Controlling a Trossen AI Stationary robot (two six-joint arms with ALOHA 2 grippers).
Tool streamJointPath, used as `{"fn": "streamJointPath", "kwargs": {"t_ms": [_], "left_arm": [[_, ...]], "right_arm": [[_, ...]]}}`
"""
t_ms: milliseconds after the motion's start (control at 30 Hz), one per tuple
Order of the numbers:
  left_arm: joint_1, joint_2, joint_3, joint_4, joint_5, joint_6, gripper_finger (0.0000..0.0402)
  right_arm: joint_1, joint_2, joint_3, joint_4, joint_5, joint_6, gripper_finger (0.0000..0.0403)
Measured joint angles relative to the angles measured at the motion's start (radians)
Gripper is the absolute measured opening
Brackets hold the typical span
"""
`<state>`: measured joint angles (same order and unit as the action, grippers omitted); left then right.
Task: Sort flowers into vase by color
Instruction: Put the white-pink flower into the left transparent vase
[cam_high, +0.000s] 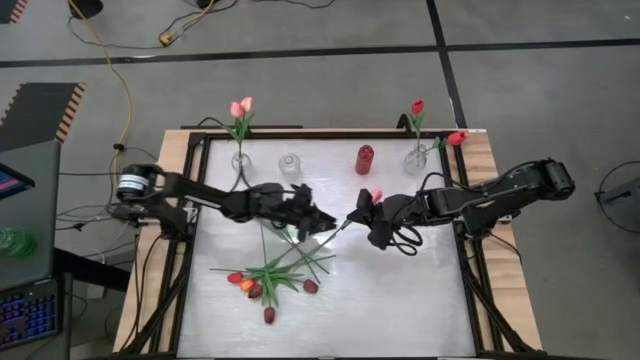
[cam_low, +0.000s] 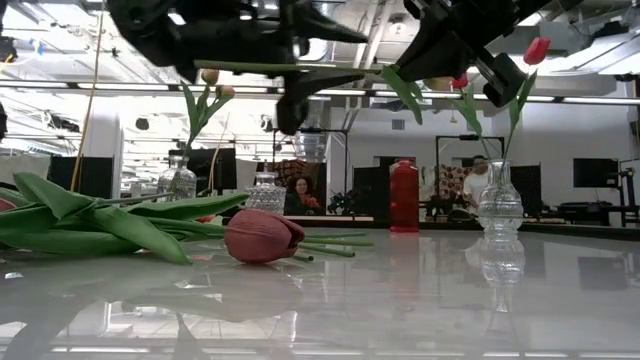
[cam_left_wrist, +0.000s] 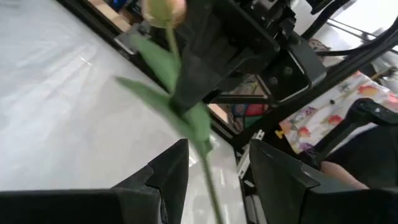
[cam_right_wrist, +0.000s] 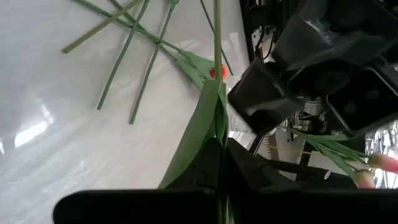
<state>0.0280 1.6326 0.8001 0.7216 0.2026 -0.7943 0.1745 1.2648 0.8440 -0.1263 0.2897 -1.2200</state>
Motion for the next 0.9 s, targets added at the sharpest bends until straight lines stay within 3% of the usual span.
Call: {"fn": "streamJointPath", "kwargs": {"t_ms": [367,900], "left_arm": [[0.001,0.152,0.162,-0.026,0.153,-0.003,0.0147],[0.0,0.152,0.169,-0.056,0.168,-0.003,0.0032]], "right_arm": [[0.058,0.0,0.0,0.036,0.0,-0.115,0.0041],[0.066,0.0,0.0,0.053,0.001,-0.117,0.0041]]}}
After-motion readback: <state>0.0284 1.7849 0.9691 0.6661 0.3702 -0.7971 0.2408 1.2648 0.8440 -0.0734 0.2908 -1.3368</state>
